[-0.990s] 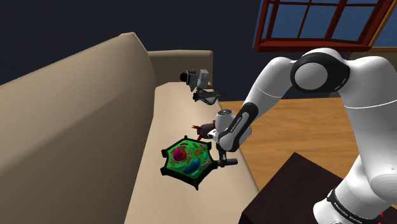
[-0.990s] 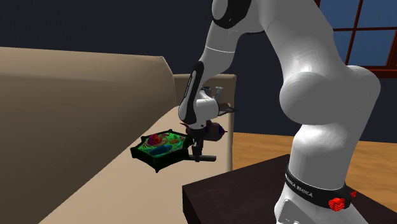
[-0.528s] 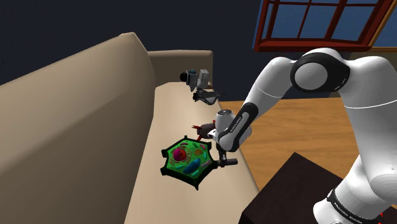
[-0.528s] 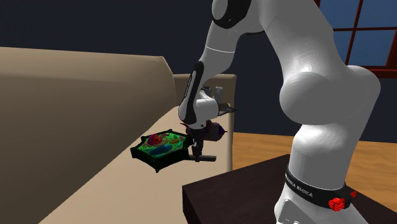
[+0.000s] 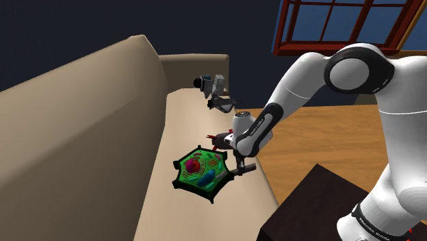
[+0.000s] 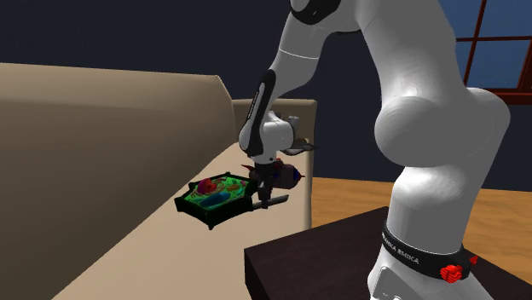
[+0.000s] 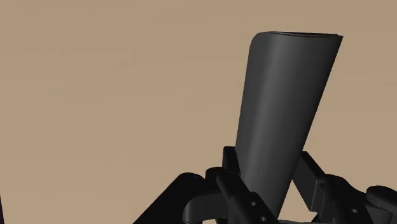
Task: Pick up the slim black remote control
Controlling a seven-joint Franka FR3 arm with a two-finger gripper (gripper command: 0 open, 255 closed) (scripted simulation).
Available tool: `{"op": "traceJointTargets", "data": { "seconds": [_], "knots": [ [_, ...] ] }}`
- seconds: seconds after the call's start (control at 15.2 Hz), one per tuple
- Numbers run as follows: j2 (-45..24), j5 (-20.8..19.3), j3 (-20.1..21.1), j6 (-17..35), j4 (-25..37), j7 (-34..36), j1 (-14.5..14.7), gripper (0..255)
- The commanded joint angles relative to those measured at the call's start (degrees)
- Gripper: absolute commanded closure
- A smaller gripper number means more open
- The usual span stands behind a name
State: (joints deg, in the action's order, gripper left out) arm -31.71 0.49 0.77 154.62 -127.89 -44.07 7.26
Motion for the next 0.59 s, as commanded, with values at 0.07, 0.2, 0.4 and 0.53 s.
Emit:
{"op": "traceJointTargets", "data": {
  "seconds": [0.07, 0.2, 0.4, 0.53],
  "knots": [
    [2.6, 0.0, 0.0, -1.8, -0.7, 0.1, 0.1, 255],
    [4.1, 0.0, 0.0, -3.0, -1.1, 0.1, 0.1, 255],
    [6.4, 0.0, 0.0, -4.7, -1.6, 0.2, 0.1, 255],
    [6.5, 0.0, 0.0, -4.8, -1.7, 0.2, 0.1, 255]
  ]
}}
